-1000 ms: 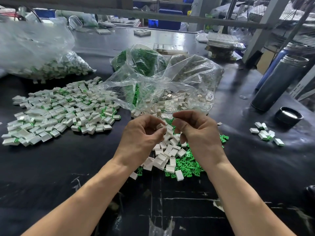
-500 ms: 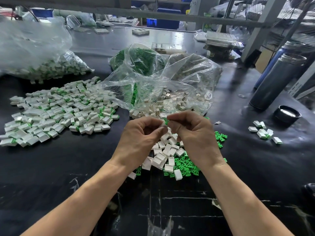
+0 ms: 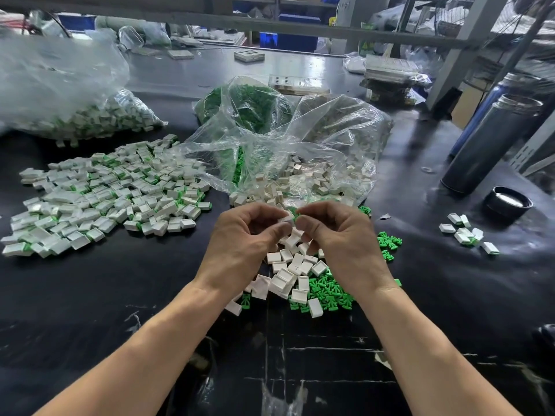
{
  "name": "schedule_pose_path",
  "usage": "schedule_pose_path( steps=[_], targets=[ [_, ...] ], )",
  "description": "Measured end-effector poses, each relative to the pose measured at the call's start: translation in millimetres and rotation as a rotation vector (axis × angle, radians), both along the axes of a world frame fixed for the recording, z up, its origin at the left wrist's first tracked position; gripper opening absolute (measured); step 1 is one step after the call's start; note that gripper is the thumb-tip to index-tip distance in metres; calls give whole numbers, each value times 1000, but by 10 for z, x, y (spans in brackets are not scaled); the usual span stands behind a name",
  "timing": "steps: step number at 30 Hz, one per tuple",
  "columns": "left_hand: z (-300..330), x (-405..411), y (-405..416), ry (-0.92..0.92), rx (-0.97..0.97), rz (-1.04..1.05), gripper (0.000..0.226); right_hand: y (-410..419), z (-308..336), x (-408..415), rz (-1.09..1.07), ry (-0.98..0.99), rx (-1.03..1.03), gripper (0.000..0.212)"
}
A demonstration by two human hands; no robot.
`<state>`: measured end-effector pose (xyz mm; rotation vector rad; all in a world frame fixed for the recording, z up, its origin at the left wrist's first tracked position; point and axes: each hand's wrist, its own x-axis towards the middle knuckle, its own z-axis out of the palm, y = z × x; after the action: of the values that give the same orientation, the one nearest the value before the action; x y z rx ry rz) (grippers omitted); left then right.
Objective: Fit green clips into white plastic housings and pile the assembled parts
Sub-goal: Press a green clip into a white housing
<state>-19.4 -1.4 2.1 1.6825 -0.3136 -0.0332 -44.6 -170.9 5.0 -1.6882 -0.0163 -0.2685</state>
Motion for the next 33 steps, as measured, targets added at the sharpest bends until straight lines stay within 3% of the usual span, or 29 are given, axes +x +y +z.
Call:
schedule_pose_path(
  steps=[7,14,33],
  targets=[
    [-4,11,6,34,-44,-14,9,-15,-20,1,35,39,15,6],
    [-42,33,-3,62,-50,-11,8,48,-66,-16,-52,-4,-33,18],
    [-68,18,-31,63,1,38,3,182,-76,-60,-87,9,-13,10]
  ],
)
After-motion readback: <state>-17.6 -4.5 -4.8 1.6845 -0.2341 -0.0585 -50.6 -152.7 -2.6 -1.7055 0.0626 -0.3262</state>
